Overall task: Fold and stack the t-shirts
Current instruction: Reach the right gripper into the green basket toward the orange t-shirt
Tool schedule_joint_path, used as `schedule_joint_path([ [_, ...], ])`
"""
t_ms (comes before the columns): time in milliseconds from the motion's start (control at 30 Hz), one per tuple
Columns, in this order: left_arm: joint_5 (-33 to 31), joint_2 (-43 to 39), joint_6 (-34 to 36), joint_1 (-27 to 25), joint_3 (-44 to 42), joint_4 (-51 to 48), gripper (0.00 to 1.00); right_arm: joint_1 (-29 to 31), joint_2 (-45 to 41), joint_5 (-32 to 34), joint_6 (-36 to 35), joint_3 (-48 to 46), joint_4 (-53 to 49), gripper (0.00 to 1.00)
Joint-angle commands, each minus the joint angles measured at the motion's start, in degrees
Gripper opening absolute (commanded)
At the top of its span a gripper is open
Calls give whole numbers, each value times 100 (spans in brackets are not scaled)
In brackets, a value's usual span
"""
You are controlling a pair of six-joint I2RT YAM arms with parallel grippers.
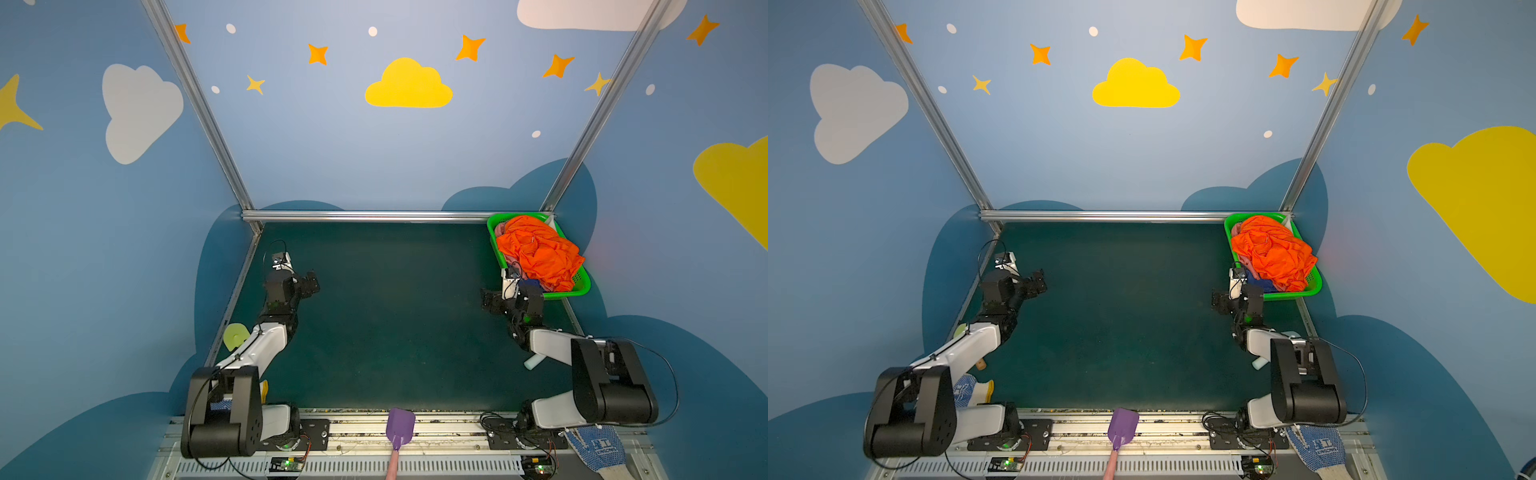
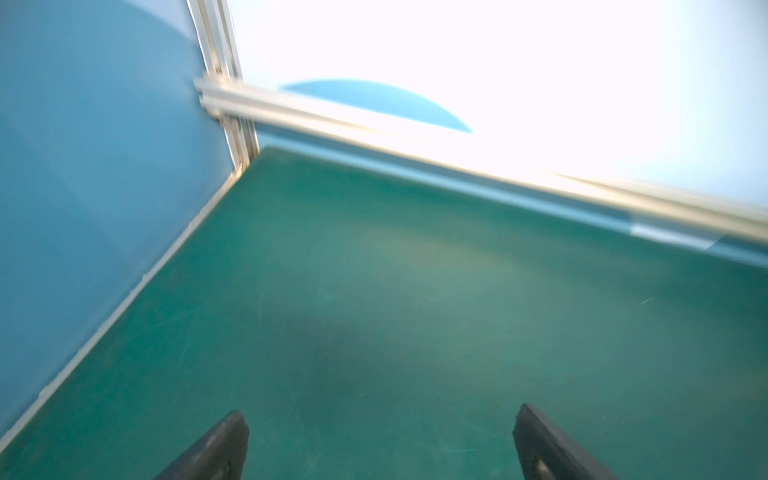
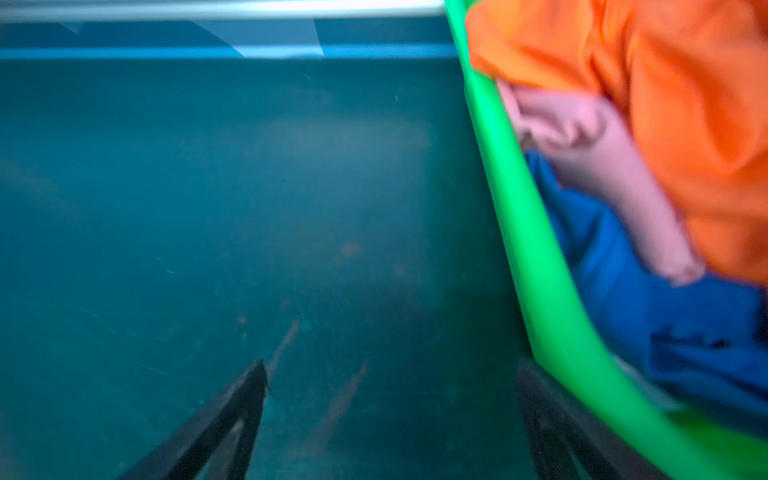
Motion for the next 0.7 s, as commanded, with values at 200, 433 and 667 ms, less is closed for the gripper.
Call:
schedule_joint_path([
  [200, 485, -1028, -966, -210, 1161, -2280, 95, 235, -1473, 108, 52, 385, -2206, 93],
  [433, 1043, -1250, -1300, -207, 2745, -4530, 91, 299, -2251, 421, 813, 1633, -4593, 94],
  [667, 1839, -560, -1250, -208, 3280, -5018, 87, 300, -1613, 541, 1317, 3441, -6359, 96],
])
